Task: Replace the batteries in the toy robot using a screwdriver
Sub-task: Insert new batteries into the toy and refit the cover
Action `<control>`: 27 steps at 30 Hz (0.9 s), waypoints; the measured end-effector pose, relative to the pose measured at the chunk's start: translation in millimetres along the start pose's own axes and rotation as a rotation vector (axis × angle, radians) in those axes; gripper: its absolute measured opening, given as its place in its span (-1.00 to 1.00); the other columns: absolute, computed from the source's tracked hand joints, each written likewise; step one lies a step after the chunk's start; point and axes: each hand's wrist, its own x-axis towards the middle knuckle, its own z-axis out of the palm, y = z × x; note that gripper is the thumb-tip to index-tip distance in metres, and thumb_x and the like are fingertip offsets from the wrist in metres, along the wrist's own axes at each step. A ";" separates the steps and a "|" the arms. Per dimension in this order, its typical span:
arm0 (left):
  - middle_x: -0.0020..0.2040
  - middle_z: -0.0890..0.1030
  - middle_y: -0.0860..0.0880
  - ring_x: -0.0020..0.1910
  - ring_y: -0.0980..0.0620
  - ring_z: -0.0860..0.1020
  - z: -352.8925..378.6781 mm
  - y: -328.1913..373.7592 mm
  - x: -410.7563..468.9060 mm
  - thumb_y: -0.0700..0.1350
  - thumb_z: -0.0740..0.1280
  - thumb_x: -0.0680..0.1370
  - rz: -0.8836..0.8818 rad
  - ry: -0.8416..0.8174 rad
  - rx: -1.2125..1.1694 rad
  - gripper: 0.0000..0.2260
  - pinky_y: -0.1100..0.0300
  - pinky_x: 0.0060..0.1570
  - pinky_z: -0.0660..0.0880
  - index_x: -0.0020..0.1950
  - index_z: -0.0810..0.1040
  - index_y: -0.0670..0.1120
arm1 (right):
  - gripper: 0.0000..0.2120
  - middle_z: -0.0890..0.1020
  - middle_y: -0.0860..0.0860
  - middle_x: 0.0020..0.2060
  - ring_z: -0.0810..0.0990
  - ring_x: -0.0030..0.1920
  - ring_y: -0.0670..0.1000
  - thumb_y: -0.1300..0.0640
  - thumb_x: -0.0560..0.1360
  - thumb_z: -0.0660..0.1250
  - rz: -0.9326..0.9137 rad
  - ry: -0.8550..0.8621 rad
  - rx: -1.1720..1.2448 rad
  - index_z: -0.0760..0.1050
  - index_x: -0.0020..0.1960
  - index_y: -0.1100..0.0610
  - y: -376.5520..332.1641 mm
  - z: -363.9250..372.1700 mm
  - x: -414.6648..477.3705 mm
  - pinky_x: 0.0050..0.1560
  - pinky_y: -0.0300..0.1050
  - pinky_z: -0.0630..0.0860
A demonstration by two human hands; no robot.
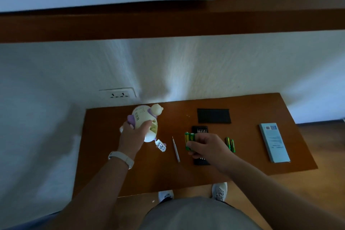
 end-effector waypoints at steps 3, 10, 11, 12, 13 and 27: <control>0.13 0.64 -0.10 0.06 -0.13 0.67 -2.8 6.8 -17.2 0.27 0.46 0.22 0.015 -0.064 -0.156 -0.27 -0.08 0.06 0.64 0.30 0.42 -0.04 | -0.87 0.68 -0.03 -0.27 0.66 -0.21 -0.07 0.06 0.54 0.41 -0.033 -0.016 0.000 0.65 -0.13 0.08 -9.1 1.0 -4.1 -0.13 -0.25 0.60; 0.23 0.57 -0.26 0.14 -0.27 0.61 -7.2 30.2 -63.0 0.19 0.38 0.42 0.181 -0.253 -0.418 -0.38 -0.19 0.10 0.59 0.36 0.44 -0.14 | -0.83 0.51 -0.11 -0.43 0.44 -0.43 -0.15 -0.06 0.53 0.38 -0.150 -0.019 -0.135 0.61 -0.21 -0.05 -43.4 2.2 -18.3 -0.42 -0.31 0.36; 0.24 0.58 -0.28 0.14 -0.30 0.62 -7.1 32.2 -67.2 0.17 0.35 0.45 0.217 -0.304 -0.461 -0.38 -0.21 0.12 0.58 0.40 0.41 -0.16 | -0.83 0.49 -0.10 -0.43 0.40 -0.44 -0.13 -0.06 0.53 0.38 -0.170 -0.018 -0.132 0.61 -0.21 -0.06 -49.6 1.5 -20.7 -0.43 -0.29 0.33; 0.25 0.59 -0.29 0.15 -0.31 0.62 -6.7 34.6 -71.2 0.14 0.33 0.49 0.238 -0.331 -0.499 -0.40 -0.21 0.13 0.57 0.43 0.40 -0.16 | -0.85 0.49 -0.11 -0.43 0.38 -0.44 -0.12 -0.05 0.53 0.39 -0.196 -0.014 -0.125 0.62 -0.21 -0.09 -56.4 0.9 -23.7 -0.44 -0.28 0.32; 0.27 0.58 -0.28 0.18 -0.31 0.60 -6.7 37.2 -75.3 0.12 0.32 0.51 0.246 -0.339 -0.527 -0.42 -0.21 0.14 0.57 0.44 0.39 -0.15 | -0.85 0.48 -0.12 -0.44 0.38 -0.44 -0.12 -0.04 0.53 0.39 -0.231 -0.009 -0.118 0.63 -0.21 -0.13 -63.1 0.4 -26.4 -0.44 -0.29 0.31; 0.28 0.61 -0.11 0.14 -0.13 0.64 8.8 55.7 -109.0 -0.02 0.22 0.56 0.371 -0.429 -0.682 -0.52 -0.04 -0.04 0.63 0.49 0.33 -0.03 | -0.98 0.63 -0.08 -0.22 0.56 -0.26 -0.17 0.09 0.52 0.42 -0.647 0.067 -0.178 0.61 -0.06 0.00 -111.4 10.5 -45.4 -0.28 -0.34 0.47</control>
